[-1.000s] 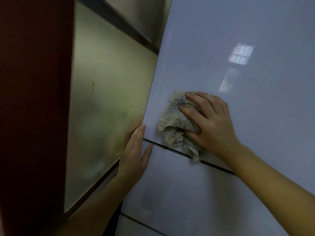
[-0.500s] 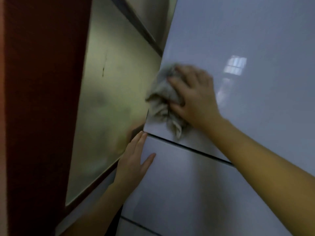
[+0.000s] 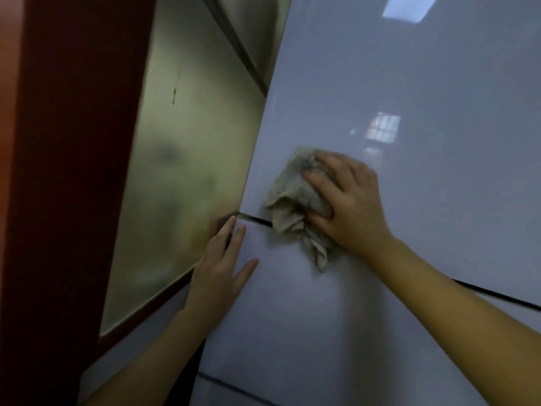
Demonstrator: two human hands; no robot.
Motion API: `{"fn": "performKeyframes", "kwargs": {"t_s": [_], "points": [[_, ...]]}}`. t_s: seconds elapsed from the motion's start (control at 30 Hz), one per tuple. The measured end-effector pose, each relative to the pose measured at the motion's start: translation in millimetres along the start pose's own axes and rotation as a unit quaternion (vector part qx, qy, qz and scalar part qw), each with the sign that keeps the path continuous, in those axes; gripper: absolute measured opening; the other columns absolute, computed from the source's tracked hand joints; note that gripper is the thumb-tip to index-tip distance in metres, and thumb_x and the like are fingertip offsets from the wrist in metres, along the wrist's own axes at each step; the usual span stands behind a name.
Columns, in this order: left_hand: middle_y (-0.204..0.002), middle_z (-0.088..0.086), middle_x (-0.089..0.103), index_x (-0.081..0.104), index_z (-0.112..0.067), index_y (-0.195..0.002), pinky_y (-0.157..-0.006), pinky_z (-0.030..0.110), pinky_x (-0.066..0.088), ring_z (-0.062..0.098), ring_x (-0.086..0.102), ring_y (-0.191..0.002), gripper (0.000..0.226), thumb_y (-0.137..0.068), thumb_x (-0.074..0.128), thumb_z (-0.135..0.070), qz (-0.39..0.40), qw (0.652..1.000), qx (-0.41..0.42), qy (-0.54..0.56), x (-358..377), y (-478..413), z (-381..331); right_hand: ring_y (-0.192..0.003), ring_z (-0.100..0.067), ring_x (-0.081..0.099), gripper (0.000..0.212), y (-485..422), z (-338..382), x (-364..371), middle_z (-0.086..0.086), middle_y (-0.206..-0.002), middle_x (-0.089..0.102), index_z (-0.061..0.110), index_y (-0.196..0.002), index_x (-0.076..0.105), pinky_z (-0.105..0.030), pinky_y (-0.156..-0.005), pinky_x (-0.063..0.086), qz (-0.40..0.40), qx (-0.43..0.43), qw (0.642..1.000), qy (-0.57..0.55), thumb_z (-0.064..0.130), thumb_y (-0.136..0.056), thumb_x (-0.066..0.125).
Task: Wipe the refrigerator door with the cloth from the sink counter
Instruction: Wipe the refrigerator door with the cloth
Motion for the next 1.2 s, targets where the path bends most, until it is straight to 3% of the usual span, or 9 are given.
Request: {"fn": "performKeyframes", "kwargs": {"t_s": [0.13,0.27,0.37,0.53,0.73,0.87,0.97,1.13,1.2], "points": [[-0.156,0.017,0.041,0.044,-0.003,-0.149,-0.106,0.035,0.045,0.032,0.048,-0.136,0.065,-0.097,0.054,-0.041,0.001,1.0,0.014,-0.006,1,0,3,-0.131,-0.036,0.056,0.047,41,39,14,-0.013,-0.145,0.058,0.017,-0.127,0.07,-0.049,-0.106,0.042,0.055,-0.125,0.99,-0.034,0.05,-0.093,0.067],[-0.156,0.018,0.041,0.044,-0.002,-0.149,-0.108,0.031,0.042,0.033,0.049,-0.135,0.065,-0.097,0.057,-0.04,-0.003,1.0,0.011,-0.018,1,-2,3,-0.131,-0.035,0.057,0.047,34,32,11,-0.012,-0.145,0.059,0.019,-0.128,0.069,-0.048,-0.107,0.043,0.057,-0.163,0.985,-0.028,0.052,-0.095,0.063],[-0.157,0.017,0.039,0.043,-0.002,-0.15,-0.109,0.024,0.034,0.028,0.045,-0.135,0.066,-0.098,0.052,-0.042,-0.004,1.0,-0.004,-0.011,0,-1,-1,-0.128,-0.039,0.056,0.049,-14,0,5,-0.014,-0.145,0.058,0.018,-0.127,0.069,-0.05,-0.105,0.041,0.023,-0.11,0.994,-0.008,0.046,-0.088,0.072],[-0.159,0.014,0.038,0.04,-0.007,-0.152,-0.099,0.029,0.047,0.024,0.046,-0.133,0.068,-0.097,0.051,-0.045,0.009,1.0,-0.001,-0.023,-3,1,-2,-0.131,-0.036,0.051,0.049,-69,-33,-7,-0.01,-0.147,0.054,0.019,-0.126,0.067,-0.051,-0.108,0.039,-0.034,0.075,0.996,-0.02,0.046,-0.085,0.069],[-0.159,0.015,0.037,0.041,-0.004,-0.151,-0.101,0.035,0.049,0.028,0.043,-0.139,0.07,-0.096,0.049,-0.047,0.005,1.0,-0.002,-0.026,3,0,-4,-0.13,-0.038,0.056,0.05,39,9,1,-0.013,-0.146,0.058,0.018,-0.127,0.07,-0.051,-0.106,0.041,0.04,-0.093,0.994,-0.027,0.05,-0.089,0.07],[-0.16,0.017,0.034,0.041,-0.004,-0.149,-0.114,0.043,0.035,0.035,0.038,-0.142,0.071,-0.096,0.048,-0.05,-0.005,0.999,-0.009,-0.04,2,-15,-15,-0.131,-0.034,0.058,0.05,75,-14,-19,-0.011,-0.145,0.06,0.019,-0.127,0.071,-0.049,-0.107,0.043,0.051,-0.114,0.992,-0.011,0.055,-0.094,0.066],[-0.161,0.018,0.033,0.042,-0.009,-0.148,-0.113,0.053,0.038,0.039,0.039,-0.144,0.064,-0.098,0.049,-0.049,-0.023,0.996,0.04,-0.073,-1,-46,-39,-0.128,-0.038,0.058,0.051,64,-64,-46,-0.014,-0.144,0.059,0.017,-0.129,0.07,-0.051,-0.105,0.044,0.027,-0.069,0.997,0.02,0.051,-0.091,0.071],[-0.16,0.018,0.036,0.046,-0.011,-0.149,-0.117,0.055,0.034,0.038,0.037,-0.146,0.063,-0.099,0.051,-0.049,-0.032,0.985,0.126,-0.109,-4,-109,-86,-0.13,-0.039,0.051,0.052,44,-160,-98,-0.014,-0.149,0.052,0.017,-0.132,0.066,-0.046,-0.109,0.037,-0.051,0.141,0.988,0.035,0.047,-0.09,0.069],[-0.16,0.019,0.036,0.046,-0.011,-0.148,-0.118,0.055,0.033,0.039,0.037,-0.146,0.063,-0.099,0.05,-0.05,-0.03,0.982,0.145,-0.117,0,-122,-100,-0.131,-0.039,0.051,0.053,55,-164,-102,-0.015,-0.148,0.052,0.016,-0.132,0.066,-0.046,-0.11,0.036,-0.049,0.146,0.987,0.042,0.049,-0.09,0.068]]}}
Point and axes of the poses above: each hand's wrist, its own y-axis away from the middle knuckle, its own x-axis out of the palm, z = x × y, the point moved 6 cm from there along -y, towards the middle knuckle
